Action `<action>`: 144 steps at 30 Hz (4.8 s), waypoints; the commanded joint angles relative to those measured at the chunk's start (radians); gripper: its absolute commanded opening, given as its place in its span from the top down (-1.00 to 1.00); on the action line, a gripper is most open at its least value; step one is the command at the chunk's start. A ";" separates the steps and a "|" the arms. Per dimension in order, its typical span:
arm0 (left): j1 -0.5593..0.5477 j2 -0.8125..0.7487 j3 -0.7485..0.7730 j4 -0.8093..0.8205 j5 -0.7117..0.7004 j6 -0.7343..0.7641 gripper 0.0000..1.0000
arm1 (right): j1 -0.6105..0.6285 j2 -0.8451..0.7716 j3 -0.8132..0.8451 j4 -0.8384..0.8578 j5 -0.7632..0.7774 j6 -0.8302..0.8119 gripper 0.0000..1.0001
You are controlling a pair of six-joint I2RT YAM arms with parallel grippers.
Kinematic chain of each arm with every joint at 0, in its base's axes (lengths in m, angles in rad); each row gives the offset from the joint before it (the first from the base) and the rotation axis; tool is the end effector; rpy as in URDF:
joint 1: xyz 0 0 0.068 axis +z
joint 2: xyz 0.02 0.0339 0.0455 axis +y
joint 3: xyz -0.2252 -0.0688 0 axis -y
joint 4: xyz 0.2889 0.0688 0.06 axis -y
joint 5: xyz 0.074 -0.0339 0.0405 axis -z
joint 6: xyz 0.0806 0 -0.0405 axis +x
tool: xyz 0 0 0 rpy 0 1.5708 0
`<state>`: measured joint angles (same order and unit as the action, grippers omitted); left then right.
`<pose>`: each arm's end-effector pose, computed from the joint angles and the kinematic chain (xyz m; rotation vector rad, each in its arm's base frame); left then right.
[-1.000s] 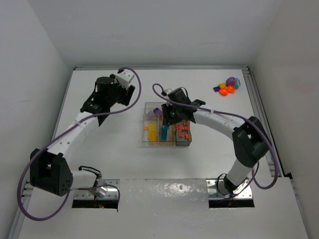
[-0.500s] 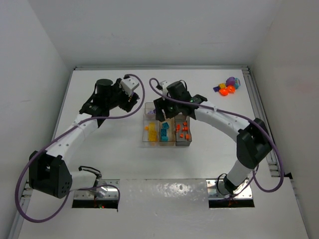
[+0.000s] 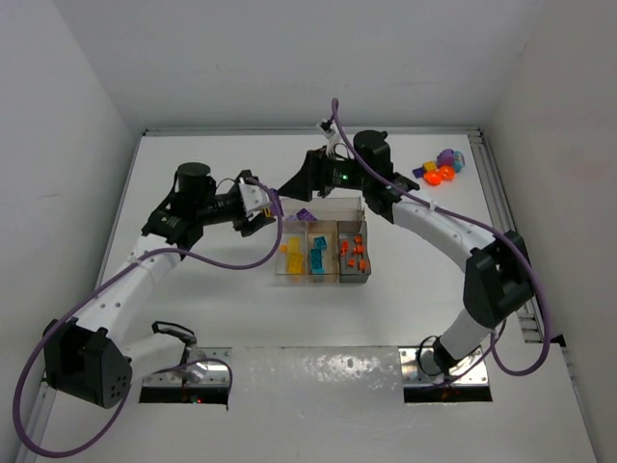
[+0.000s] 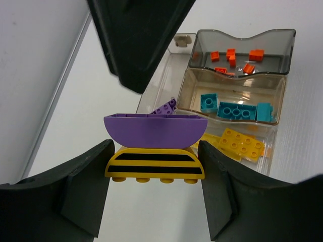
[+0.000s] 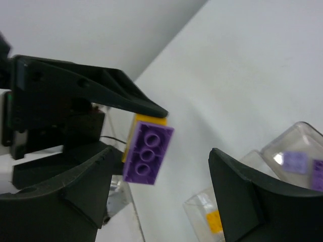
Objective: Sort the legos into containers by color
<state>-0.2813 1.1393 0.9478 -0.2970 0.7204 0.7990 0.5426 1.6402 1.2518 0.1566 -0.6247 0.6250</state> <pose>0.3116 -0.1454 0.2588 1.3488 1.4113 -0.4003 0.3708 0.2786 0.2523 -0.4120 1.9423 1.3575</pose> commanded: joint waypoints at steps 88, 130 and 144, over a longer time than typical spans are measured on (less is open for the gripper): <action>0.010 0.000 -0.080 0.200 -0.222 -0.187 1.00 | -0.016 0.155 -0.120 -0.230 0.924 0.716 -0.07; -0.099 0.352 -0.141 0.200 0.068 0.055 0.65 | -0.026 -0.201 -0.307 -0.025 0.732 -0.100 -0.14; -0.108 0.439 -0.096 0.280 0.077 0.029 -0.22 | -0.027 -0.203 -0.302 -0.042 0.767 -0.125 -0.17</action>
<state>-0.3809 1.5688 0.8116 -0.0750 0.7528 0.8295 0.5190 1.4723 0.9428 0.0959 0.1165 0.5228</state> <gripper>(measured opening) 0.613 0.582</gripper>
